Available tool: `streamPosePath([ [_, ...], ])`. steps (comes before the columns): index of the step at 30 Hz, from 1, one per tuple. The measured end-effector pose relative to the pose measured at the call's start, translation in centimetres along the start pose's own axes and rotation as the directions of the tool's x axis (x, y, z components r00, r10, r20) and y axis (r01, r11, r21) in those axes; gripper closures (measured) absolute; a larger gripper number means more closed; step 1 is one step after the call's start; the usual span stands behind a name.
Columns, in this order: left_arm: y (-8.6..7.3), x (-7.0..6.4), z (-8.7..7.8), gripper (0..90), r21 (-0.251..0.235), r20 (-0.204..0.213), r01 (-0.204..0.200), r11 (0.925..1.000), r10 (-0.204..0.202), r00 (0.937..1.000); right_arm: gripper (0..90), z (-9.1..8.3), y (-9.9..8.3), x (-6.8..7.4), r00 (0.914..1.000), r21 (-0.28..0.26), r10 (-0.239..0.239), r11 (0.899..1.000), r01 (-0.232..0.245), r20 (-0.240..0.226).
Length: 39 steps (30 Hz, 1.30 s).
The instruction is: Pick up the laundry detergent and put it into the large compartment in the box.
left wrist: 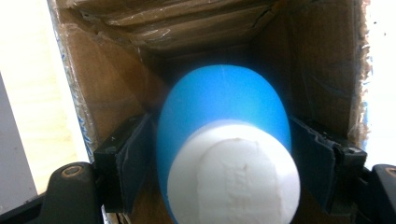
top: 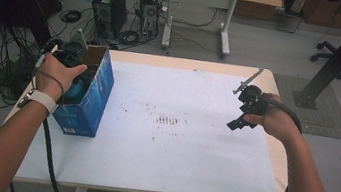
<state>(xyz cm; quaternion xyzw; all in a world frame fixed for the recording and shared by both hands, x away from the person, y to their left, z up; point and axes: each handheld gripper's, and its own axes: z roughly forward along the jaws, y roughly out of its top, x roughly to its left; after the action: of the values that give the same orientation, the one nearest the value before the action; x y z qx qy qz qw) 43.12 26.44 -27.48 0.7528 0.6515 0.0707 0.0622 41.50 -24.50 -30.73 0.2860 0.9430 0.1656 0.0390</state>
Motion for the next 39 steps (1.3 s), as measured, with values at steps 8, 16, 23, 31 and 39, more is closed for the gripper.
streamPosePath([
  [8, -0.1, 0.0, -0.2, 23.7, -0.005, 0.005, -0.002, 1.0000, 0.002, 1.0000, 12.5, -0.1, 0.1, 0.1, 1.0000, -0.004, -0.004, 1.000, 0.004, 0.002],
  [16, -0.2, 0.0, -0.5, 23.3, -0.011, 0.003, -0.007, 0.9999, 0.007, 1.0000, 12.5, -0.2, 0.1, 0.2, 1.0000, -0.002, -0.005, 1.000, 0.005, 0.002],
  [23, -0.2, -0.1, -1.1, 19.0, -0.016, 0.005, -0.016, 0.9997, 0.016, 0.9999, 12.5, -0.4, 0.1, 0.3, 1.0000, -0.003, -0.006, 1.000, 0.006, 0.005],
  [31, -0.3, -0.1, -1.6, 18.1, -0.023, 0.008, -0.015, 0.9996, 0.016, 0.9998, 12.5, -0.5, 0.0, 0.4, 1.0000, -0.008, -0.006, 1.000, 0.006, 0.005],
  [39, -0.3, -0.3, -2.2, 17.0, -0.032, 0.020, -0.020, 0.9993, 0.021, 0.9996, 12.5, -0.7, -0.1, 0.5, 1.0000, -0.013, -0.006, 1.000, 0.006, 0.008],
])
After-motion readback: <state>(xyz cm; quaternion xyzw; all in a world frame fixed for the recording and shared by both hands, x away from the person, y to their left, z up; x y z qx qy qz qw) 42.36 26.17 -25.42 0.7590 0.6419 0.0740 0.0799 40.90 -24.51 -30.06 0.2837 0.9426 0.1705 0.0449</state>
